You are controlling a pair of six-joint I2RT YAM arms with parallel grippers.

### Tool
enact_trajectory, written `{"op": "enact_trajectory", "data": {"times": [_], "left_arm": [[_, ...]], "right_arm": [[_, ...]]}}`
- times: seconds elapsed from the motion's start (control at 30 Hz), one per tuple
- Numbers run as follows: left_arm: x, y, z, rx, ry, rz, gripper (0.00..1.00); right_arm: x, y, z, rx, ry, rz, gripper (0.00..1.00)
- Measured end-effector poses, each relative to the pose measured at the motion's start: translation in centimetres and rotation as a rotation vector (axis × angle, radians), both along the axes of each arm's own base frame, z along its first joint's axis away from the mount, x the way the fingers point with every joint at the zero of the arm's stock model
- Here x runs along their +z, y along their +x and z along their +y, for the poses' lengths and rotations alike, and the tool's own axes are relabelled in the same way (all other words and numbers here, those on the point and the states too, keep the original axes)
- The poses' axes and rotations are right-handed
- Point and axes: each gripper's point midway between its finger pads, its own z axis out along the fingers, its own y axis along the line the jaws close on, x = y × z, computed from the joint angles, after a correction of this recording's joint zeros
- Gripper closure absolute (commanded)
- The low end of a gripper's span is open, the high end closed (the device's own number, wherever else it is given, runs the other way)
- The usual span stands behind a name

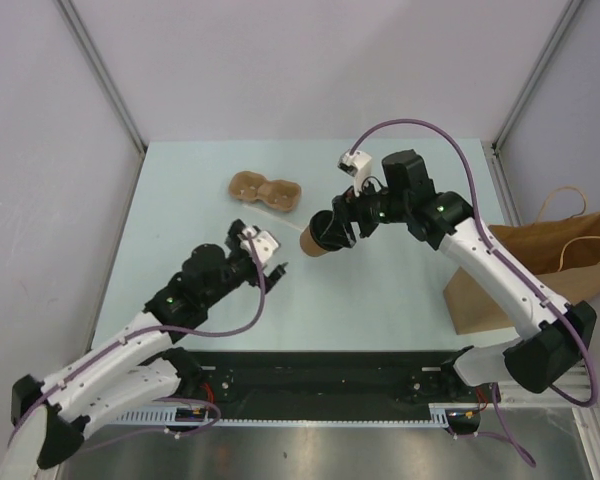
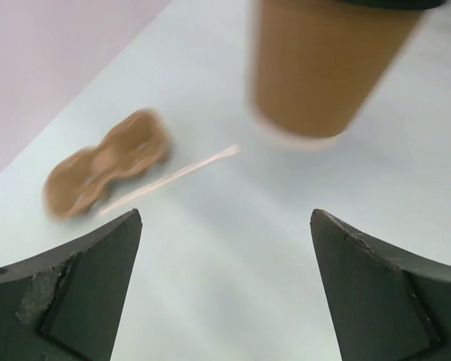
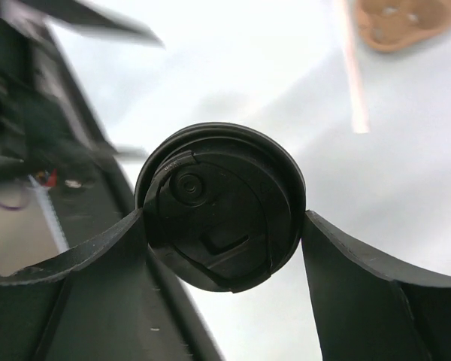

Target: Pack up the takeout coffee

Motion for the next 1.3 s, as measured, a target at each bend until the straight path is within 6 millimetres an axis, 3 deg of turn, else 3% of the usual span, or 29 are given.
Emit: {"op": "enact_trajectory", "data": {"times": [0.1,0.23,0.3,0.37,0.47,0.57,0.7,0.93,1.03,1.13,1.3], "left_arm": [[1.7,1.5,4.5,0.147,-0.018,0.023,0.00],[4.0,4.0,10.3,0.367,-0.064,0.068,0.00],[4.1,5.7,13.8,0.506,-0.098,0.153,0.00],[4.0,7.2,16.7,0.622,-0.133,0.240,0.01],[1.6,8.5,19.4,0.738,-0.179,0.394,0.00],[-0.6,7.4,19.3,0.758,-0.205,0.523,0.00],[-0.5,6.5,18.4,0.741,-0.258,0.561,0.00],[-1.4,6.3,17.5,0.721,-0.295,0.626,0.00],[-2.2,6.5,17.0,0.704,-0.294,0.666,0.00],[-2.8,6.8,16.6,0.683,-0.294,0.699,0.00],[-2.7,7.7,15.7,0.634,-0.304,0.727,0.00]], "right_arm": [[-2.1,1.6,-0.2,-0.003,-0.083,-0.029,0.55],[-6.6,3.4,0.8,0.032,-0.233,-0.062,0.56],[-9.4,4.4,1.8,0.064,-0.329,-0.087,0.56],[-11.0,4.3,2.7,0.104,-0.380,-0.101,0.54],[-13.5,5.0,4.1,0.153,-0.470,-0.131,0.52],[-15.0,6.1,5.8,0.185,-0.524,-0.163,0.50],[-16.2,7.1,6.6,0.200,-0.572,-0.195,0.42],[-16.3,7.7,7.3,0.218,-0.597,-0.230,0.08],[-16.2,7.9,7.6,0.215,-0.599,-0.222,0.00],[-15.6,8.0,7.7,0.212,-0.590,-0.214,0.01],[-12.0,9.5,7.9,0.176,-0.506,-0.209,0.00]]}}
